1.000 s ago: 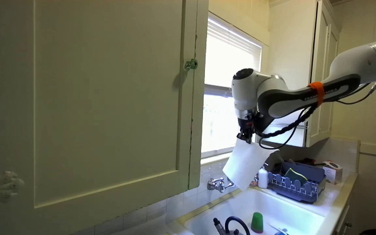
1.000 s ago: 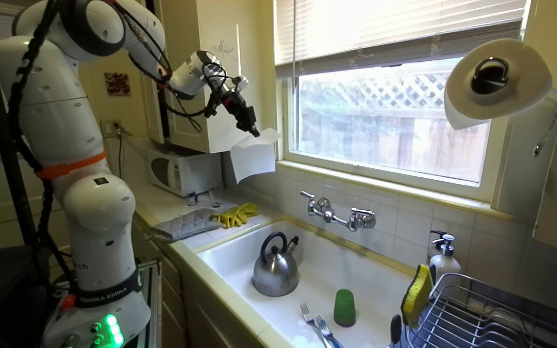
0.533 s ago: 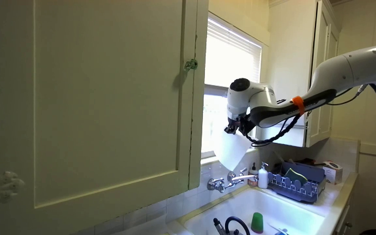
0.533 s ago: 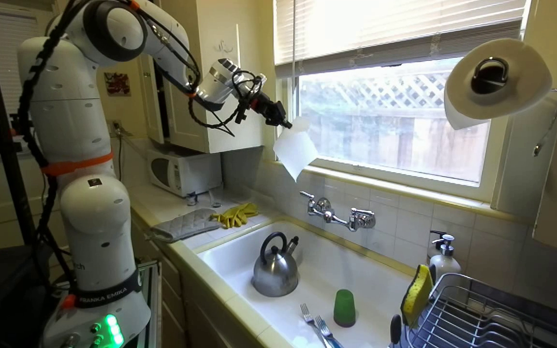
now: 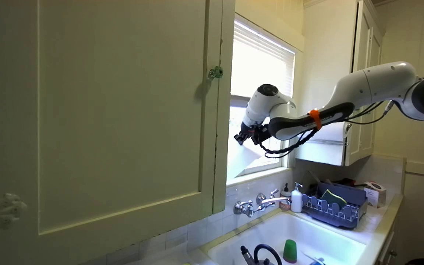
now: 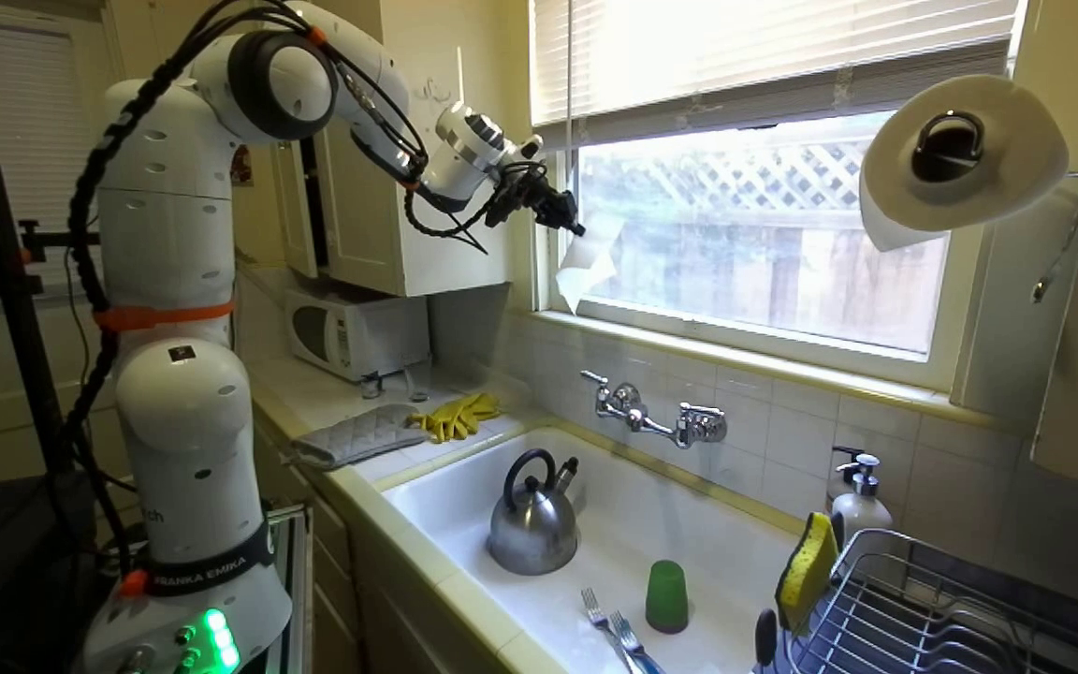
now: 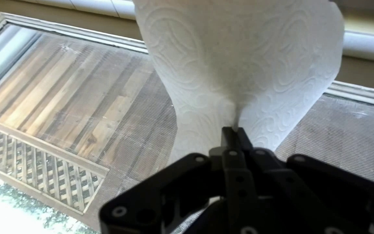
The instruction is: Use the white napkin to wipe the window.
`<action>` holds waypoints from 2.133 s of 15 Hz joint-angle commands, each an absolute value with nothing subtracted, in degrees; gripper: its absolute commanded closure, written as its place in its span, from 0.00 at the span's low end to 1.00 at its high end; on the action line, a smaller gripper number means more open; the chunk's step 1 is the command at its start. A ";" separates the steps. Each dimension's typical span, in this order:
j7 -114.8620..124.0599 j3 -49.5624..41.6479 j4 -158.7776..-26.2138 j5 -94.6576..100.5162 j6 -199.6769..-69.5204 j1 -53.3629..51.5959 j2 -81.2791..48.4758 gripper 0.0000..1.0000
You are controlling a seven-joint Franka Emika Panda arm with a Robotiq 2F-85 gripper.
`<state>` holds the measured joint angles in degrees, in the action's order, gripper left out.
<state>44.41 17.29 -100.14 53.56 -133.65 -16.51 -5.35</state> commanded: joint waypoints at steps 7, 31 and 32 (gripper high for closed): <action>53.51 13.75 -95.33 65.43 -140.51 -17.30 -9.62 1.00; 75.69 10.98 -76.42 86.87 -147.24 -16.55 -27.11 1.00; 75.68 10.94 -75.92 87.30 -147.54 -16.59 -27.46 1.00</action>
